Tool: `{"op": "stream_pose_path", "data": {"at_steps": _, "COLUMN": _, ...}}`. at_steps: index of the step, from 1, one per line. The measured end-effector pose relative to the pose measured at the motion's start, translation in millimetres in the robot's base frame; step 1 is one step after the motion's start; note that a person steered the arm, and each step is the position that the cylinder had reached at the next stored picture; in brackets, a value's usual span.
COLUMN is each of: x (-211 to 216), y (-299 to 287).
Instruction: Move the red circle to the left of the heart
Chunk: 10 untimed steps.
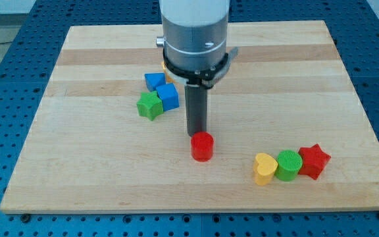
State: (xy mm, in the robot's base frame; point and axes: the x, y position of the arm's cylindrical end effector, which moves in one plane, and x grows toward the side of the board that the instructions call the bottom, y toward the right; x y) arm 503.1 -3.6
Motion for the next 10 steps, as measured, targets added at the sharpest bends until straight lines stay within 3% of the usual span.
{"op": "stream_pose_path", "data": {"at_steps": 6, "x": 77.3, "y": -16.5}}
{"op": "stream_pose_path", "data": {"at_steps": 8, "x": 77.5, "y": 8.0}}
{"op": "stream_pose_path", "data": {"at_steps": 10, "x": 77.4, "y": -12.2}}
